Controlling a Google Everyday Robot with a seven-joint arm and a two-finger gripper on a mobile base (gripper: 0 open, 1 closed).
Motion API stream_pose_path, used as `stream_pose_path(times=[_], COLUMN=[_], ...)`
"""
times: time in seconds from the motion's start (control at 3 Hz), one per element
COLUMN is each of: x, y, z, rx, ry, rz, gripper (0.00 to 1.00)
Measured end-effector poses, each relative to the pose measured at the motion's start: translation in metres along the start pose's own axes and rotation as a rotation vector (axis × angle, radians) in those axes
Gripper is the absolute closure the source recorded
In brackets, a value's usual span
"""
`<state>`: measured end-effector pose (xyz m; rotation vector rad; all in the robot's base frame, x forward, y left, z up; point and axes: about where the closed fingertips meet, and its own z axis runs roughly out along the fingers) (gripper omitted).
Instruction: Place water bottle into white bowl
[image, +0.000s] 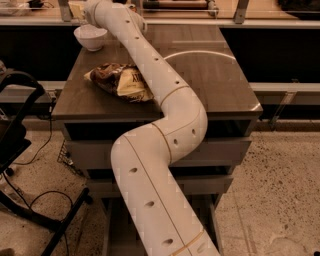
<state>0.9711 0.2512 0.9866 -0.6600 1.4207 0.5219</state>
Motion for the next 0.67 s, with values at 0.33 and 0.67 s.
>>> stream_pose_path(times=[0.33,0.67], x=[0.0023,0.0023], y=[0.0031,0.0031], z=[0.0023,0.0023], rx=[-0.004,-0.004], ry=[0.002,0.002], rz=[0.001,0.001], gripper=[0.00,0.00])
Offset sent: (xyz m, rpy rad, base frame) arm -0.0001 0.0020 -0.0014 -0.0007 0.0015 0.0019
